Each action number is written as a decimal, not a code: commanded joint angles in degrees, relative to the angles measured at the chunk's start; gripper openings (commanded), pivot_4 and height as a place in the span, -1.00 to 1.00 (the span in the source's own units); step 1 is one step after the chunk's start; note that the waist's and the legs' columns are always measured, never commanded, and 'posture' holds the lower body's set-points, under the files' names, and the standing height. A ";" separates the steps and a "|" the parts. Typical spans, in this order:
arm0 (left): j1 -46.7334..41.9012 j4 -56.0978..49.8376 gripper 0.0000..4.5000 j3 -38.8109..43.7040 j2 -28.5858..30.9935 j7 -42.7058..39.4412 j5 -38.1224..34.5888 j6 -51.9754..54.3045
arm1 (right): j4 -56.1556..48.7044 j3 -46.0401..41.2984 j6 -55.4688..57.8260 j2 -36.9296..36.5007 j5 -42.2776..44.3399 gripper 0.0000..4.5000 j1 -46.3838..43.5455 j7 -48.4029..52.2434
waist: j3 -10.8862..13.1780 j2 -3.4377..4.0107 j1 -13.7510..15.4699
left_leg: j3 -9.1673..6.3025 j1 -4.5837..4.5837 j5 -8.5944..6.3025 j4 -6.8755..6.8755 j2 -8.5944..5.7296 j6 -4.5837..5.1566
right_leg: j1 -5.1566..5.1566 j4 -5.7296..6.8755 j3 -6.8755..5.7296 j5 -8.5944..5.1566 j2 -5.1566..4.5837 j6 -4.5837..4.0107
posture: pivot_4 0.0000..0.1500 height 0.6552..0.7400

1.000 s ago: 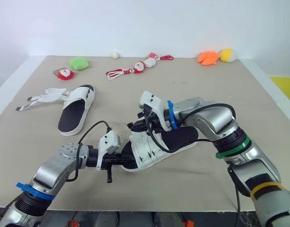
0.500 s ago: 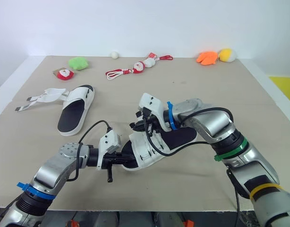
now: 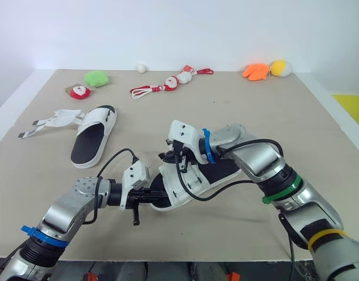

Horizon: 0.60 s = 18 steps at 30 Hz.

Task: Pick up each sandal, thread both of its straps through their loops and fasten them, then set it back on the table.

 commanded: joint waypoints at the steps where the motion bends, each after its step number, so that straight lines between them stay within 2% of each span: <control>1: 1.06 1.50 -1.00 -2.19 0.19 -0.10 1.58 1.33 | -0.11 0.27 -3.18 -1.54 -5.39 -0.97 0.09 -0.49 | 0.00 0.00 0.00 | 0.00 0.00 0.03 0.00 0.00 0.03 | 0.00 0.00 0.00 0.03 0.00 0.03 | 1.00 1.00; 2: 1.02 1.52 -1.00 -2.21 0.15 -0.10 1.59 1.34 | -0.05 0.71 -4.18 -1.80 -6.35 -0.97 0.23 -0.35 | 0.00 0.00 -0.01 | 0.00 0.00 0.03 0.00 0.00 0.04 | 0.00 0.00 0.00 0.04 0.00 0.04 | 1.00 1.00; 5: 0.91 1.62 -1.00 -2.23 0.06 -0.13 1.62 1.40 | 0.33 1.33 -7.66 -2.13 -9.23 -0.49 0.71 -0.23 | 0.00 0.00 0.01 | 0.00 0.01 0.07 0.00 0.00 0.06 | 0.00 0.00 0.00 0.07 0.00 0.05 | 1.00 1.00; 8: 0.90 1.61 -1.00 -2.19 0.00 -0.13 1.65 1.47 | 0.47 1.12 -9.81 -2.01 -11.08 0.16 1.27 0.49 | -0.01 0.00 0.03 | 0.02 0.00 0.07 -0.02 -0.01 0.06 | 0.00 -0.01 0.00 0.05 -0.03 0.03 | 1.00 1.00; 10: 0.96 1.53 -1.00 -2.13 0.00 -0.13 1.62 1.52 | 0.53 0.45 -11.01 -1.53 -11.89 0.50 1.61 0.60 | -0.01 0.00 0.05 | 0.01 -0.01 0.07 -0.06 -0.02 0.05 | 0.00 -0.01 0.00 0.01 -0.02 -0.04 | 1.00 1.00; 12: 1.06 1.43 -1.00 -2.05 -0.04 -0.08 1.58 1.53 | 0.24 -2.11 -11.62 0.28 -10.44 0.93 1.84 0.30 | -0.01 -0.01 0.08 | 0.01 -0.01 0.06 -0.10 -0.03 0.05 | 0.00 -0.01 0.00 0.01 -0.03 -0.03 | 1.00 1.00; 18: 1.37 0.89 -1.00 -1.31 0.06 0.38 1.52 1.51 | 1.07 -12.99 -14.74 3.58 -4.47 0.97 0.85 1.40 | 0.00 -0.01 0.17 | -0.01 -0.05 0.06 -0.17 -0.05 0.05 | -0.02 -0.01 0.00 0.07 -0.03 0.09 | 1.00 1.00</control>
